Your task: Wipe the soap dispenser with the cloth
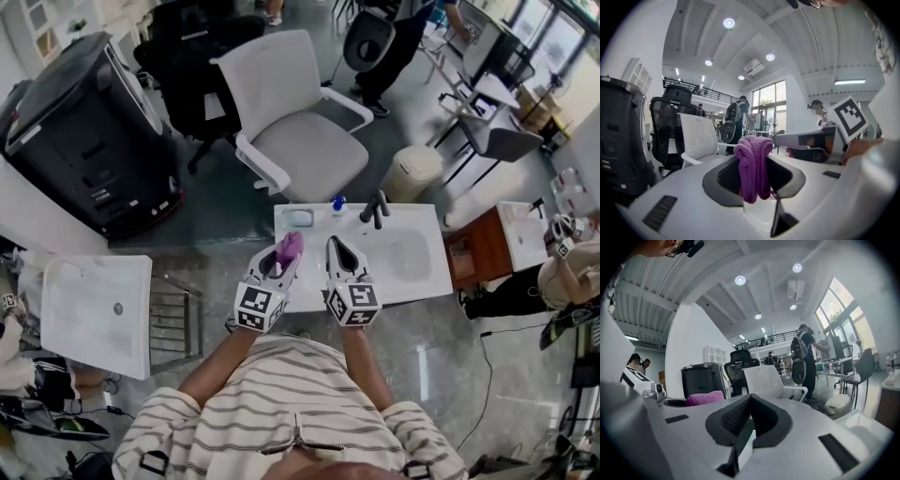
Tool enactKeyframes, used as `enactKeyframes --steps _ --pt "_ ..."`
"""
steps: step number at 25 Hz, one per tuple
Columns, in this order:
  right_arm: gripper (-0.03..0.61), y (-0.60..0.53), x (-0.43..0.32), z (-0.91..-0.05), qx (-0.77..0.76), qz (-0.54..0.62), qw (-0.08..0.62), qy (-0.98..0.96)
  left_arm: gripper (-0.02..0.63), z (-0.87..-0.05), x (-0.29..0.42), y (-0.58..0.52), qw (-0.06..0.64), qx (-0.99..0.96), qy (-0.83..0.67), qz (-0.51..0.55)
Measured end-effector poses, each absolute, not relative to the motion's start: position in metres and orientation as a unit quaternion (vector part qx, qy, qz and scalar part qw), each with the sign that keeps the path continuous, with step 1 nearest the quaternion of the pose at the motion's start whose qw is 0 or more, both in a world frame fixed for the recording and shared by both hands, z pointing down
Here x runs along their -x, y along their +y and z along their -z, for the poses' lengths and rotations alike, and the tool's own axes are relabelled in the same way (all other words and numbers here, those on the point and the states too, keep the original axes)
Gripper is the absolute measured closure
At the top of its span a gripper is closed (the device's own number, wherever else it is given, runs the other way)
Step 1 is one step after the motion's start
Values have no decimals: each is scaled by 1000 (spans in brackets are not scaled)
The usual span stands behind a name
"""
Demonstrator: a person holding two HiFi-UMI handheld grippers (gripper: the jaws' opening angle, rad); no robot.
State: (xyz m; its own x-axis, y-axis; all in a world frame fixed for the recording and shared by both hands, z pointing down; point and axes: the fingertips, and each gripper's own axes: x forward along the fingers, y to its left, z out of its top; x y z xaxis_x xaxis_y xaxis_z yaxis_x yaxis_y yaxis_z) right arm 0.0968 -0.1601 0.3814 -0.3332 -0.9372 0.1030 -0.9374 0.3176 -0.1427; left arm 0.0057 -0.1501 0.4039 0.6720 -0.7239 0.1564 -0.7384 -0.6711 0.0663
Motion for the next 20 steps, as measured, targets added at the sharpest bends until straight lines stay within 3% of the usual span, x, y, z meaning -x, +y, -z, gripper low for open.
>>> enactKeyframes --steps 20 --pt "569 -143 -104 -368 -593 -57 -6 -803 485 -388 -13 -144 38 -915 -401 -29"
